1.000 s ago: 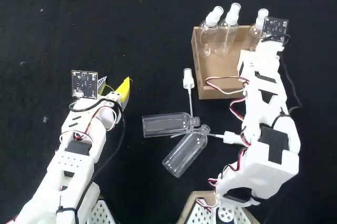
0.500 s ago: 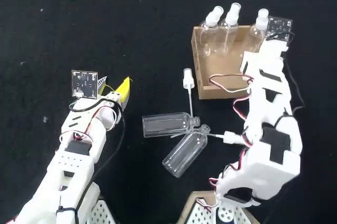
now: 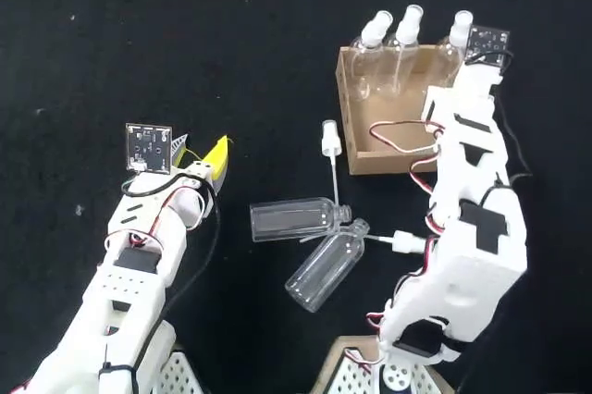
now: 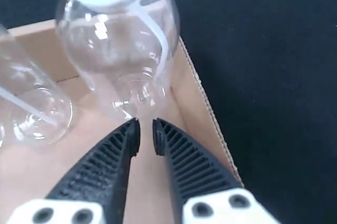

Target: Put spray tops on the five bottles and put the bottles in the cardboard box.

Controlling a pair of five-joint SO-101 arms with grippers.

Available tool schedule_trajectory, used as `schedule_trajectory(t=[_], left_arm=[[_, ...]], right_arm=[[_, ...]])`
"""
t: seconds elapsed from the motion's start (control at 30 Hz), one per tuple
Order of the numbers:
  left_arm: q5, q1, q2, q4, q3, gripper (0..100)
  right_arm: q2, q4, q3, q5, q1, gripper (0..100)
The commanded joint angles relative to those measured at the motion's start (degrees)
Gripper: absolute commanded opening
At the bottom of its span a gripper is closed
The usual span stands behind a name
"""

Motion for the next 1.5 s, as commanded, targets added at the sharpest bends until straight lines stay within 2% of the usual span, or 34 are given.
schedule_trajectory(t=[0.0, 0.23, 0.67, 0.97, 1.07, 1.23, 1.37, 1.47], left_arm=[[-0.3, -0.6, -0.1, -1.1, -1.9, 21], [-0.3, -0.6, -0.1, -1.1, -1.9, 21], [-0.3, -0.6, -0.1, -1.1, -1.9, 21], [-0.3, -0.5, -0.1, -1.1, -1.8, 21], [-0.3, -0.5, -0.1, -1.1, -1.8, 21], [-0.3, -0.3, -0.2, -1.1, -1.6, 21], [-0.3, -0.2, -0.2, -1.1, -1.5, 21], [-0.3, -0.2, -0.2, -0.8, -1.5, 21]], right_arm=[[-0.5, -1.7, -3.6, 0.5, 0.4, 1.1], [0.0, -6.9, -3.2, 0.4, -0.4, 1.1], [-0.9, -7.0, -1.5, 0.4, -1.4, 1.1], [-13.2, -6.0, 8.7, 0.4, -1.7, 1.2], [-20.0, 0.5, 11.5, 0.4, -1.7, 1.3], [-32.5, 18.9, 11.9, 0.0, -1.9, 1.3], [-41.8, 32.3, 12.9, 0.0, -5.7, 1.3], [-46.7, 38.3, 15.4, -0.1, -9.5, 1.3]])
